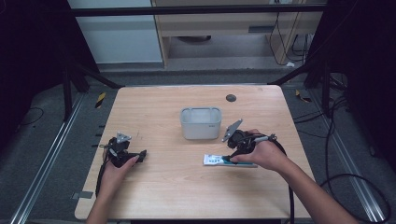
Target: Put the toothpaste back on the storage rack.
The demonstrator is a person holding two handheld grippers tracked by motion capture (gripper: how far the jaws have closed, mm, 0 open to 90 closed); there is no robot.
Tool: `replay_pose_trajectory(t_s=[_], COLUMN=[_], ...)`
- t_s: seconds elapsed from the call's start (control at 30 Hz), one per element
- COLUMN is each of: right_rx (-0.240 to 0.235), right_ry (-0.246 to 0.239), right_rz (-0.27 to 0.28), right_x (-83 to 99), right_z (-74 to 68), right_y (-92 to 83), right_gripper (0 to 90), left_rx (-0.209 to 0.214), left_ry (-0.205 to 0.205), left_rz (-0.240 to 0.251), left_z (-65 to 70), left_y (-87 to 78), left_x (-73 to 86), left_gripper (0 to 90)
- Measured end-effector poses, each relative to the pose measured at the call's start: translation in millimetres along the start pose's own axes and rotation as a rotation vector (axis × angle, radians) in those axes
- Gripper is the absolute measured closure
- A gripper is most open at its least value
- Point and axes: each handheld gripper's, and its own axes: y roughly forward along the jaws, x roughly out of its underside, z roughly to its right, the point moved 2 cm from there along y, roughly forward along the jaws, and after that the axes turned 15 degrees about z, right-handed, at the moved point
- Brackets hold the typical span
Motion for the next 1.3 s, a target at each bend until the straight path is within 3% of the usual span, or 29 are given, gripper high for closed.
replay_pose_trajectory(t_s=[0.13,0.4,1.3], right_rx=[-0.036,-0.088,-0.118], right_ry=[-0.028,-0.053,-0.063], right_rz=[-0.015,-0.068,-0.136], right_x=[-6.3,-8.3,-2.0], right_z=[-4.5,-7.9,1.1], right_y=[7.8,26.8,53.4], right_gripper=[50.7,54.4,49.7], left_rx=[0.0,0.004,0.004], left_ry=[0.001,0.0,0.002], left_rz=[0.0,0.001,0.0], left_z=[-0.1,-0.2,-0.3], left_y=[0.0,0.1,0.1], left_x=[0.0,0.0,-0.1], left_gripper=[0.0,0.0,0.0])
